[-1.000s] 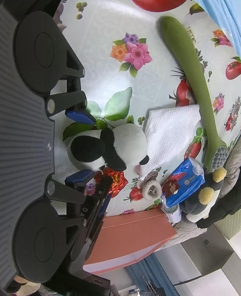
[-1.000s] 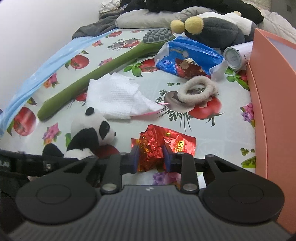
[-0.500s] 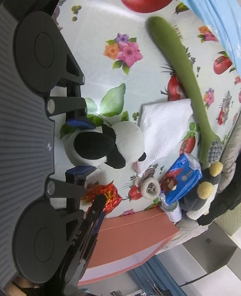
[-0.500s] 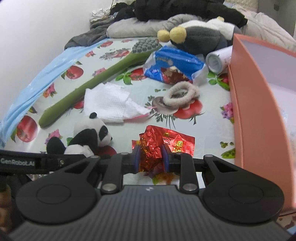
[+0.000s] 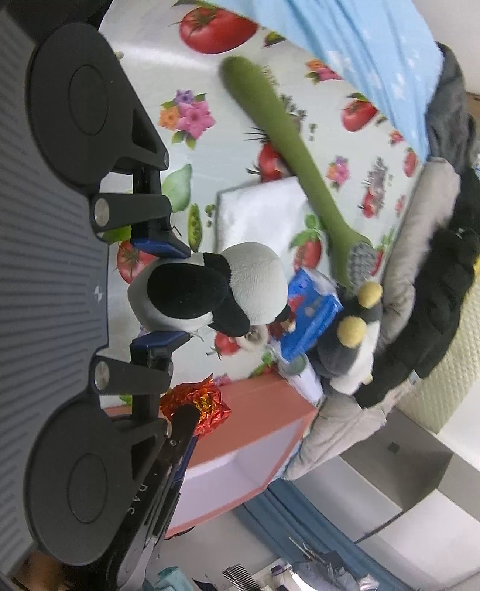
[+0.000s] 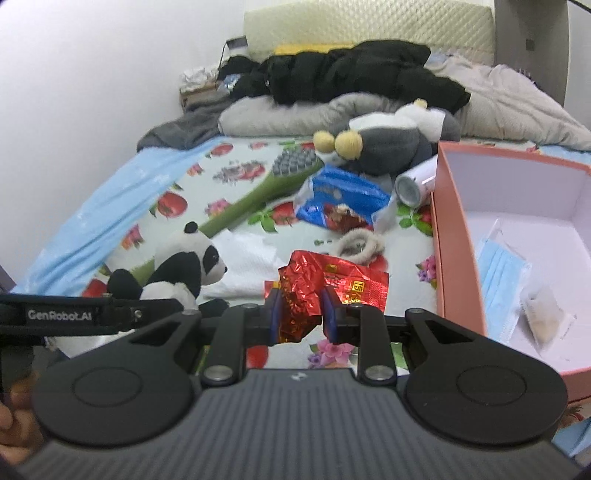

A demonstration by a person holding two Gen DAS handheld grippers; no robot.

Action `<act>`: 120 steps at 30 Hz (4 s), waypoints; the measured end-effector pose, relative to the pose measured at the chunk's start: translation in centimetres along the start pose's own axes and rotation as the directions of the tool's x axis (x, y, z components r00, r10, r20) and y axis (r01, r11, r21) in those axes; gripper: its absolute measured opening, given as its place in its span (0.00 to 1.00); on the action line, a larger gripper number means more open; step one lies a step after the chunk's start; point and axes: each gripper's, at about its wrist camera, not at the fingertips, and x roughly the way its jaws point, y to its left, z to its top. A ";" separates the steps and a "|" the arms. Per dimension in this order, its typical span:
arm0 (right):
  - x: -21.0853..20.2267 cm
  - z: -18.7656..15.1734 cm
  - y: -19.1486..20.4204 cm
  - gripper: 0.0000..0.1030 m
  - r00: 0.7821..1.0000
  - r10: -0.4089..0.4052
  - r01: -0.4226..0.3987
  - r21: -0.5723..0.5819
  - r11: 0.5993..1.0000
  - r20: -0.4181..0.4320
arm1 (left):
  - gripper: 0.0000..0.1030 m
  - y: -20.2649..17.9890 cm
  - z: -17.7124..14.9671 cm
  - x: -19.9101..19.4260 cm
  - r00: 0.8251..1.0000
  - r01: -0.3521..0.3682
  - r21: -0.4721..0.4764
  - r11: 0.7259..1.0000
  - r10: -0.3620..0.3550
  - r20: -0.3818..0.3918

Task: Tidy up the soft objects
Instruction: 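Carry the panda with the left gripper while the right carries the packet over the pink box, then open the left gripper dropping the panda while the right drops the packet into the box, then move both open grippers back over the remaining items on the bed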

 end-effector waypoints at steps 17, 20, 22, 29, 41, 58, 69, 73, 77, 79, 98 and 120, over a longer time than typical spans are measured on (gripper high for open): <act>-8.0 1.0 -0.3 0.25 0.991 -0.013 0.012 0.003 1.000 0.133 | 0.46 -6.1 -0.1 -5.5 0.996 0.034 0.105 0.994 -0.043 0.080; -8.9 1.0 -1.0 0.25 0.989 -0.029 0.027 0.015 1.000 0.147 | 0.46 -7.5 -0.1 -5.8 0.995 0.045 0.126 0.991 -0.056 0.086; -9.7 1.0 -1.5 0.25 0.987 -0.041 0.037 0.029 0.999 0.156 | 0.46 -8.4 0.0 -6.1 0.994 0.056 0.133 0.989 -0.068 0.085; -12.4 0.6 -3.8 0.25 0.977 -0.113 0.102 0.067 0.992 0.181 | 0.46 -12.5 -0.1 -6.1 0.989 0.119 0.202 0.972 -0.135 0.068; -13.0 -0.5 -8.6 0.25 0.960 -0.231 0.205 0.167 0.964 0.156 | 0.46 -18.1 -0.1 -2.7 0.974 0.219 0.297 0.930 -0.224 -0.017; -6.7 0.0 -17.0 0.25 0.945 -0.321 0.294 0.261 0.919 0.065 | 0.46 -23.2 2.6 9.8 0.963 0.259 0.331 0.907 -0.213 -0.168; -2.4 -0.9 -22.2 0.25 0.945 -0.326 0.319 0.319 0.893 -0.031 | 0.42 -25.7 2.4 17.3 0.949 0.271 0.333 0.903 -0.192 -0.249; -1.5 -1.2 -23.3 0.25 0.946 -0.320 0.317 0.332 0.888 -0.046 | 0.42 -26.3 2.6 18.9 0.949 0.265 0.341 0.902 -0.182 -0.257; -0.8 -1.8 -23.7 0.26 0.949 -0.311 0.312 0.333 0.890 -0.058 | 0.42 -26.4 2.7 20.1 0.950 0.256 0.346 0.903 -0.170 -0.261; -0.7 -2.0 -23.9 0.28 0.950 -0.305 0.308 0.343 0.887 -0.064 | 0.43 -26.3 2.7 20.4 0.951 0.251 0.346 0.904 -0.164 -0.261; -7.6 -0.3 -18.0 0.31 0.955 -0.285 0.247 0.324 0.913 0.077 | 0.52 -25.6 3.7 10.2 0.964 0.263 0.397 0.879 -0.224 -0.141; -14.2 -0.9 -7.8 0.31 0.964 -0.206 0.168 0.211 0.963 0.170 | 0.52 -18.6 0.5 -4.2 0.977 0.205 0.382 0.901 -0.209 -0.033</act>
